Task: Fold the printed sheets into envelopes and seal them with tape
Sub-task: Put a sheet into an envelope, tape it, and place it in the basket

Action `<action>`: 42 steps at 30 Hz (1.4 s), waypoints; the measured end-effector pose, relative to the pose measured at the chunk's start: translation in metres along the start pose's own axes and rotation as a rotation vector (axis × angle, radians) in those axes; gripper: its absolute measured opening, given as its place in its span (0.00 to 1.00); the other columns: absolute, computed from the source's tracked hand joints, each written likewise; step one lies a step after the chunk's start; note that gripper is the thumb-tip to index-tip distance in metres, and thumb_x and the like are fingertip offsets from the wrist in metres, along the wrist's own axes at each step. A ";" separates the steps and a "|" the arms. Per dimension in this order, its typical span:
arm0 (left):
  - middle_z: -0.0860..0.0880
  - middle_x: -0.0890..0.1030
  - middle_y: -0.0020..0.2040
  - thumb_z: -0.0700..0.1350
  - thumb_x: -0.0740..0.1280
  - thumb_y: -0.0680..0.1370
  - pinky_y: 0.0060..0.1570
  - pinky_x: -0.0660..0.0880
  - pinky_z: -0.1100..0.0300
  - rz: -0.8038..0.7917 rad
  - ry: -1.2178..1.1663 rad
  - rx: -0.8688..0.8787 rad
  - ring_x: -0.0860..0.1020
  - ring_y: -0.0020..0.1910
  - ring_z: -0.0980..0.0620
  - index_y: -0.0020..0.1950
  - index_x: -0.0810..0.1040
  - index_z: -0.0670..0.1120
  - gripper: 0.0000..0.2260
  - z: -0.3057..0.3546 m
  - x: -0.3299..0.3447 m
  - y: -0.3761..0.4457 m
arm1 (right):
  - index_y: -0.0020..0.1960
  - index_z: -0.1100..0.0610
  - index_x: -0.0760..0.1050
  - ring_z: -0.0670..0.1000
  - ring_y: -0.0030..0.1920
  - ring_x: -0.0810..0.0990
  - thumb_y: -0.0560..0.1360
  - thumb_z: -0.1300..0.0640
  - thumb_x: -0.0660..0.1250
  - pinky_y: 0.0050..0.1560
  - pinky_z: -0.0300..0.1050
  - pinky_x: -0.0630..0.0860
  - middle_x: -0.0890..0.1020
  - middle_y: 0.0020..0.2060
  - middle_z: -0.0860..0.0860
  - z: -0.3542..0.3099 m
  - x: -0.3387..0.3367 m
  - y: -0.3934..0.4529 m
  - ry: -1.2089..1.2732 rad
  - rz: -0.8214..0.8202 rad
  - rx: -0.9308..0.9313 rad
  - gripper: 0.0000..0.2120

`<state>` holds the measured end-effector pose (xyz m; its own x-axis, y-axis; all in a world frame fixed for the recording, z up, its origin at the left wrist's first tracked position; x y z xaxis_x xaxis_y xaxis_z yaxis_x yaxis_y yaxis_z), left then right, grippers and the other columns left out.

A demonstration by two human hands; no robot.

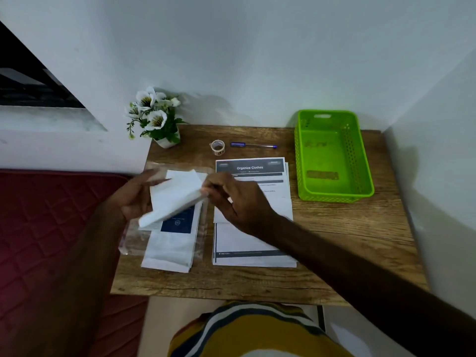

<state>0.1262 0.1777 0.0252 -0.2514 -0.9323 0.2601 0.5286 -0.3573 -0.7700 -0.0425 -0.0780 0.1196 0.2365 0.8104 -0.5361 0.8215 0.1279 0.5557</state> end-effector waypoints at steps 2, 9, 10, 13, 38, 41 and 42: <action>0.39 0.81 0.66 0.47 0.72 0.78 0.43 0.84 0.52 0.037 -0.010 0.052 0.86 0.51 0.48 0.69 0.79 0.42 0.20 -0.003 0.004 0.004 | 0.61 0.55 0.71 0.48 0.43 0.84 0.84 0.52 0.60 0.39 0.41 0.81 0.84 0.49 0.53 0.012 0.006 -0.028 0.013 0.000 0.082 0.09; 0.41 0.81 0.66 0.41 0.71 0.80 0.40 0.85 0.52 0.250 -0.119 0.256 0.80 0.64 0.43 0.74 0.72 0.40 0.23 -0.017 0.000 0.022 | 0.63 0.49 0.72 0.52 0.55 0.84 0.75 0.56 0.75 0.38 0.54 0.86 0.82 0.56 0.48 0.032 0.041 -0.077 0.684 0.300 1.034 0.20; 0.41 0.81 0.65 0.41 0.71 0.79 0.40 0.85 0.51 0.277 -0.102 0.263 0.80 0.63 0.43 0.74 0.72 0.41 0.23 -0.019 -0.001 0.022 | 0.63 0.49 0.72 0.52 0.55 0.84 0.74 0.59 0.75 0.39 0.55 0.86 0.81 0.57 0.50 0.035 0.044 -0.077 0.687 0.327 1.093 0.21; 0.42 0.83 0.61 0.43 0.73 0.78 0.42 0.85 0.49 0.374 -0.058 0.306 0.82 0.56 0.45 0.70 0.75 0.42 0.21 -0.027 -0.001 0.022 | 0.62 0.50 0.72 0.51 0.54 0.83 0.71 0.69 0.74 0.40 0.54 0.86 0.80 0.57 0.49 0.045 0.049 -0.073 0.593 0.402 1.155 0.25; 0.45 0.73 0.75 0.65 0.68 0.78 0.71 0.68 0.42 0.395 1.549 1.129 0.70 0.74 0.42 0.74 0.75 0.48 0.30 -0.154 0.107 -0.005 | 0.48 0.54 0.82 0.50 0.42 0.82 0.75 0.53 0.74 0.42 0.45 0.77 0.85 0.40 0.48 0.077 0.047 -0.092 -0.154 0.286 1.080 0.05; 0.45 0.69 0.78 0.66 0.66 0.78 0.74 0.65 0.40 0.396 1.575 1.100 0.67 0.76 0.43 0.76 0.72 0.49 0.32 -0.159 0.105 -0.003 | 0.53 0.53 0.81 0.50 0.38 0.82 0.74 0.53 0.75 0.40 0.47 0.79 0.82 0.35 0.47 0.071 0.033 -0.104 -0.203 0.440 1.109 0.09; 0.45 0.68 0.79 0.67 0.65 0.78 0.74 0.64 0.40 0.398 1.581 1.093 0.66 0.77 0.43 0.77 0.72 0.50 0.32 -0.160 0.105 -0.003 | 0.55 0.52 0.80 0.51 0.37 0.81 0.74 0.53 0.76 0.40 0.48 0.79 0.81 0.34 0.46 0.069 0.028 -0.111 -0.219 0.483 1.130 0.11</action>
<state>-0.0312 0.0899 -0.0387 -0.0622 -0.2992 -0.9521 0.7635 -0.6287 0.1477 -0.0913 -0.1089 -0.0016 0.6298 0.5120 -0.5841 0.5869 -0.8063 -0.0739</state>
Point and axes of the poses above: each hand's wrist, its own y-axis towards the middle knuckle, its own x-axis out of the palm, z = x × y, the point moved 1 cm from there along y, towards the middle knuckle
